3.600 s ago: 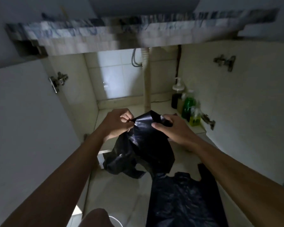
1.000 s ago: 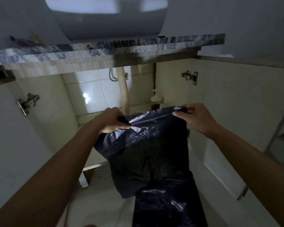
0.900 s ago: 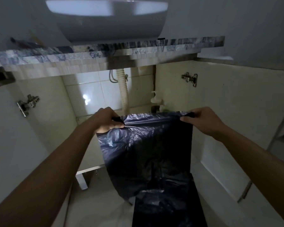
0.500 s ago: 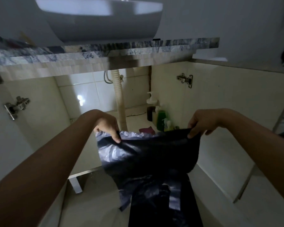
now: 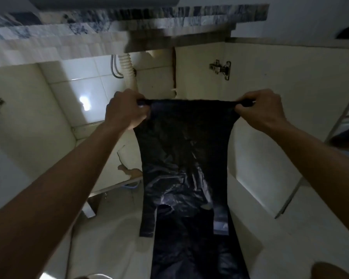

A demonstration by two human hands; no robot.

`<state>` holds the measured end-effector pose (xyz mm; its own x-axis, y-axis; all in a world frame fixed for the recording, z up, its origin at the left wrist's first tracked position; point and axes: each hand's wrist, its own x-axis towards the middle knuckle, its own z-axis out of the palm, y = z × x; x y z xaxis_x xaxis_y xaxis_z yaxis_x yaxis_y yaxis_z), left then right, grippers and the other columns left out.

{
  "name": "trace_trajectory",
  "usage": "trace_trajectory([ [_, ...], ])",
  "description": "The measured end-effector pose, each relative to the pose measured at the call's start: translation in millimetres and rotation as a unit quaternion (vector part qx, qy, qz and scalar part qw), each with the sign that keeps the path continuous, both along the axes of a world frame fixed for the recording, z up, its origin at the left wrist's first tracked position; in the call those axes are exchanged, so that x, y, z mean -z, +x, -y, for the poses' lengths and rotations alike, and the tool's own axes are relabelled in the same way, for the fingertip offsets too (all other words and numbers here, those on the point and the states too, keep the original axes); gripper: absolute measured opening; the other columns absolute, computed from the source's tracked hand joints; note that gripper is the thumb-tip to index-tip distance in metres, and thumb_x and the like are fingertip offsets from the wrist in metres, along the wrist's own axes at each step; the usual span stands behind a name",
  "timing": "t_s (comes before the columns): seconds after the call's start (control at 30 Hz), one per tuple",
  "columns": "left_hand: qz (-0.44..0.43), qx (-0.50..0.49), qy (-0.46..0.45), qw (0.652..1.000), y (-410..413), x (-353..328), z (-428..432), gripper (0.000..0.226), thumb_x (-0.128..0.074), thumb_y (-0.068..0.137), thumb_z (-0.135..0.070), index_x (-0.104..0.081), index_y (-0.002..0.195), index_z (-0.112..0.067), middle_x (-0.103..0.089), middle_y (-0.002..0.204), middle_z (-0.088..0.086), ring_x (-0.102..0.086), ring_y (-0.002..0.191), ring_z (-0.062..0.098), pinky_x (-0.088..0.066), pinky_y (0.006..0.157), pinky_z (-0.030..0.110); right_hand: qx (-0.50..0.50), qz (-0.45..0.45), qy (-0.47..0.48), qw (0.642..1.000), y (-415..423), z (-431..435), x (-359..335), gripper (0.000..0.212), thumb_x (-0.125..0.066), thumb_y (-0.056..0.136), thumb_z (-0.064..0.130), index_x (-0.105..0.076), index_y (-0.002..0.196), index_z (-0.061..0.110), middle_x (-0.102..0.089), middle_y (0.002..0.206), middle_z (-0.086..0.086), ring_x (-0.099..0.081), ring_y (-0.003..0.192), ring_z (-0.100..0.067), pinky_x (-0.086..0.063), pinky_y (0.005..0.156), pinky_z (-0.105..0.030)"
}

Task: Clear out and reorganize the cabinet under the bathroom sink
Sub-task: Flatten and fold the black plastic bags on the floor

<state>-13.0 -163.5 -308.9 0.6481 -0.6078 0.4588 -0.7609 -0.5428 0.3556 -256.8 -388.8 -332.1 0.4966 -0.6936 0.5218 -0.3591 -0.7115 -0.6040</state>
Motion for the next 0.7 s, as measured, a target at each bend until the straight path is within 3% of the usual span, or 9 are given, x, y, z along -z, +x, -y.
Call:
trace_trajectory([
  [0.07, -0.062, 0.052, 0.093, 0.992, -5, 3, -15, 0.023, -0.069, 0.085, -0.035, -0.075, 0.105, -0.026, -0.072, 0.096, 0.000, -0.064, 0.087, 0.017, -0.050, 0.071, 0.028, -0.038, -0.022, 0.047, 0.998, -14, -3, 5, 0.010, -0.067, 0.085, 0.020, -0.076, 0.089, 0.022, -0.071, 0.082, 0.002, -0.063, 0.075, -0.009, -0.048, 0.070, -0.021],
  [0.13, -0.121, 0.103, 0.225, 0.961, -9, 10, -29, 0.021, -0.070, 0.087, -0.037, -0.075, 0.103, -0.024, -0.072, 0.092, -0.001, -0.065, 0.083, 0.014, -0.049, 0.071, 0.028, -0.097, -0.093, 0.132, 0.982, -27, -3, 14, 0.013, -0.066, 0.087, 0.016, -0.072, 0.077, 0.019, -0.065, 0.073, 0.000, -0.057, 0.067, -0.012, -0.044, 0.061, -0.023],
  [0.27, -0.275, 0.133, 0.383, 0.872, -15, 43, -37, 0.017, -0.073, 0.085, -0.035, -0.077, 0.099, -0.026, -0.076, 0.091, 0.002, -0.071, 0.091, 0.028, -0.055, 0.087, 0.044, -0.148, -0.323, 0.262, 0.897, -45, -1, 49, 0.015, -0.061, 0.089, 0.013, -0.073, 0.078, 0.015, -0.067, 0.084, -0.004, -0.060, 0.083, -0.022, -0.048, 0.073, -0.030],
  [0.37, -0.398, 0.126, 0.433, 0.799, -24, 75, -31, 0.025, -0.076, 0.084, -0.030, -0.073, 0.106, -0.017, -0.075, 0.101, 0.009, -0.071, 0.097, 0.029, -0.055, 0.094, 0.045, -0.122, -0.385, 0.325, 0.855, -53, 0, 81, 0.011, -0.061, 0.088, 0.016, -0.070, 0.088, 0.011, -0.071, 0.099, -0.009, -0.066, 0.094, -0.023, -0.052, 0.083, -0.034],
  [0.5, -0.415, 0.093, 0.528, 0.735, -45, 130, -21, 0.019, -0.075, 0.085, -0.030, -0.064, 0.099, -0.023, -0.058, 0.119, 0.003, -0.057, 0.106, 0.022, -0.050, 0.101, 0.039, -0.122, -0.479, 0.366, 0.788, -61, -7, 129, 0.027, -0.062, 0.066, 0.024, -0.070, 0.089, 0.013, -0.072, 0.080, 0.000, -0.069, 0.076, -0.015, -0.051, 0.074, -0.029],
  [0.6, -0.445, 0.088, 0.571, 0.684, -50, 177, -20, 0.018, -0.071, 0.088, -0.033, -0.061, 0.101, -0.027, -0.045, 0.144, 0.005, -0.048, 0.126, 0.025, -0.045, 0.106, 0.041, -0.124, -0.546, 0.392, 0.730, -67, -15, 172, 0.027, -0.061, 0.074, 0.019, -0.071, 0.099, 0.014, -0.074, 0.084, 0.003, -0.073, 0.075, -0.011, -0.047, 0.077, -0.030],
  [0.7, -0.454, 0.083, 0.599, 0.654, -57, 219, -25, 0.016, -0.070, 0.088, -0.033, -0.060, 0.100, -0.028, -0.044, 0.146, 0.006, -0.045, 0.133, 0.025, -0.043, 0.108, 0.044, -0.113, -0.578, 0.418, 0.692, -73, -22, 217, 0.022, -0.061, 0.078, 0.019, -0.071, 0.098, 0.016, -0.074, 0.095, 0.001, -0.072, 0.080, -0.013, -0.047, 0.079, -0.029],
])
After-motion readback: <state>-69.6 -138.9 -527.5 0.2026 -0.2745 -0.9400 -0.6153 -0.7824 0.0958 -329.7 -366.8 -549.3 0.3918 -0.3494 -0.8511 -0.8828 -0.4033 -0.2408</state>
